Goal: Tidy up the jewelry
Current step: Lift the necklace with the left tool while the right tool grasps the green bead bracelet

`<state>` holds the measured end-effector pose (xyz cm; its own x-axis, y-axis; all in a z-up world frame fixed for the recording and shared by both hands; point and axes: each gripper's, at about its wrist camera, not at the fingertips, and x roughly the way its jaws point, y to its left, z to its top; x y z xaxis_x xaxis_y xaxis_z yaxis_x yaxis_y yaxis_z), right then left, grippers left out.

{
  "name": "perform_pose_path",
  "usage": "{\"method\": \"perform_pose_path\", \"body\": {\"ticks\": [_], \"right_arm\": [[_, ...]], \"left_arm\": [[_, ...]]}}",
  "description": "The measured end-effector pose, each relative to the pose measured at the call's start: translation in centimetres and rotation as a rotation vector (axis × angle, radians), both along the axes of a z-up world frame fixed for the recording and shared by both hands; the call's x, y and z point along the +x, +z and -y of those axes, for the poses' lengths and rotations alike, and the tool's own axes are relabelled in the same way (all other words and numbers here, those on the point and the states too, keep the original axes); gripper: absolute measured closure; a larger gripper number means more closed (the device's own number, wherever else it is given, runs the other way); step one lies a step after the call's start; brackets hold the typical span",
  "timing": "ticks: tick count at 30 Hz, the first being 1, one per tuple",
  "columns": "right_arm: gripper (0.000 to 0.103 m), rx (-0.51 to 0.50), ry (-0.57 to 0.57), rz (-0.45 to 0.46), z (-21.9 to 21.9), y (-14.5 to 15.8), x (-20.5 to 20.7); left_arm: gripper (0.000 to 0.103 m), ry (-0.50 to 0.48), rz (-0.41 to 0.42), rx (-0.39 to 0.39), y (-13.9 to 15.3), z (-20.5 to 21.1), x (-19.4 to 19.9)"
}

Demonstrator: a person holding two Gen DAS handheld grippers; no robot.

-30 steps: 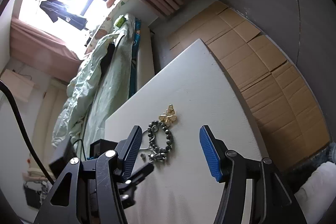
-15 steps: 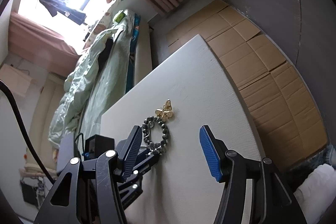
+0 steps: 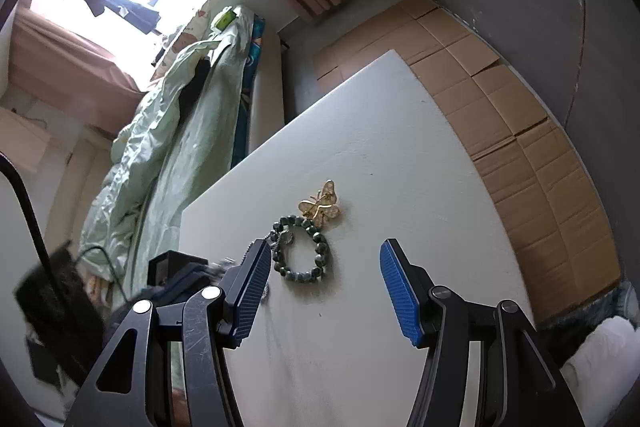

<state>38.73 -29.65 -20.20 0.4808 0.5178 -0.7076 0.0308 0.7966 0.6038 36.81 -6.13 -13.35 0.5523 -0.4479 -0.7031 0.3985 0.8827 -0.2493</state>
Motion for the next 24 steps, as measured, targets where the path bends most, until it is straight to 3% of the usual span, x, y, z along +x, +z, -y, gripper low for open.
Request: {"method": "perform_pose_path", "body": {"ticks": [6,10,18,21,22,23,24], "right_arm": [[0.045,-0.083,0.041,-0.007,-2.5,-0.3,1.0],[0.046,-0.194,0.069,0.004,-4.3,-0.2,1.9],[0.059,-0.433,0.126,-0.047,-7.8,-1.4,3.5],[0.068,-0.528,0.134,-0.041,-8.6,-1.6,3.4],[0.075,-0.564,0.133,-0.040,-8.8,-1.7,3.3],[0.091,-0.585,0.139,-0.036,-9.0,-1.7,3.2],[0.091,-0.585,0.152,-0.034,-9.2,-1.7,3.1]], "left_arm": [[0.088,0.064,0.027,-0.063,1.9,-2.9,0.1],[0.088,0.102,0.049,-0.095,3.1,-4.4,0.2],[0.088,0.139,0.085,-0.105,5.7,-6.3,0.1],[0.088,0.148,0.101,-0.106,6.8,-6.9,-0.5],[0.088,0.151,0.110,-0.098,7.3,-7.1,-0.7],[0.088,0.154,0.120,-0.089,7.9,-7.2,-0.8],[0.088,0.157,0.129,-0.084,8.5,-7.3,-1.0]]}}
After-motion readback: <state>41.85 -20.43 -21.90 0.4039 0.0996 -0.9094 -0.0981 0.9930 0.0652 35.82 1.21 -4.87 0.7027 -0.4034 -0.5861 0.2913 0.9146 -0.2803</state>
